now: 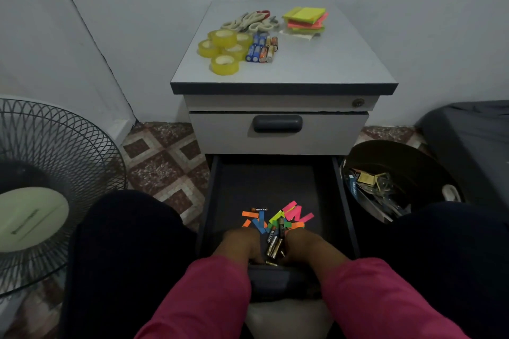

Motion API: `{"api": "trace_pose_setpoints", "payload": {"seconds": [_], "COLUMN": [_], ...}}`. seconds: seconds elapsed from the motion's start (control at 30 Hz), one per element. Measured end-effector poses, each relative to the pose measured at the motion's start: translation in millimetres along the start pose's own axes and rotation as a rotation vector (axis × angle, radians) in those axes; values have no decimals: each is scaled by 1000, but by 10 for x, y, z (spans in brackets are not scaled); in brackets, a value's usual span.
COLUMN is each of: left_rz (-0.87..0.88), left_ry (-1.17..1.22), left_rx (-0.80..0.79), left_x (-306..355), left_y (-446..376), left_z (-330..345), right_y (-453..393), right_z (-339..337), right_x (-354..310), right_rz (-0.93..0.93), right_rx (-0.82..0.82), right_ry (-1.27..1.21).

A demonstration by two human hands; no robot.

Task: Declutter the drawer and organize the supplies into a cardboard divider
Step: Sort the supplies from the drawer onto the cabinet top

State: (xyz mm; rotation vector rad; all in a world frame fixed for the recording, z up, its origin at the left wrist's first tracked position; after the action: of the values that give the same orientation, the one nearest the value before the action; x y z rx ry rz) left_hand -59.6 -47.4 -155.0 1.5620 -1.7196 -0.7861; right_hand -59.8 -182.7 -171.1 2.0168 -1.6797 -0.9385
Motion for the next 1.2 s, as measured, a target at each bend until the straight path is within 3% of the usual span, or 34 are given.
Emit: {"api": "trace_pose_setpoints", "payload": {"seconds": [0.3, 0.67, 0.83, 1.2], "left_rz": [81, 123, 214, 203], "left_ry": [-99, 30, -8, 13], "left_rx": [142, 378, 356, 376], "left_x": [122, 93, 212, 246], "left_y": [-67, -94, -105, -96], "left_z": [30, -172, -118, -120], "right_y": [-68, -77, -58, -44], "right_z": [86, -20, -58, -115], "right_x": [-151, 70, 80, 60], "right_rz": [-45, -19, -36, -78], "right_rx": [0, -10, 22, 73], "right_ry": [137, -19, -57, 0]}}
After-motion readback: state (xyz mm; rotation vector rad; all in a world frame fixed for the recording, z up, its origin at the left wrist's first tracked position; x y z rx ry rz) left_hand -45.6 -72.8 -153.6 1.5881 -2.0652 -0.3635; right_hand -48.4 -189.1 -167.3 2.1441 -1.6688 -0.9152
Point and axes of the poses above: each hand's wrist, its own y-axis away from the middle knuckle, its own z-axis out of the palm, x = y × z, the point moved 5 cm from there along -y, towards the middle knuckle, and after that the axes turned 1 degree about -y, right-handed, at the moved point
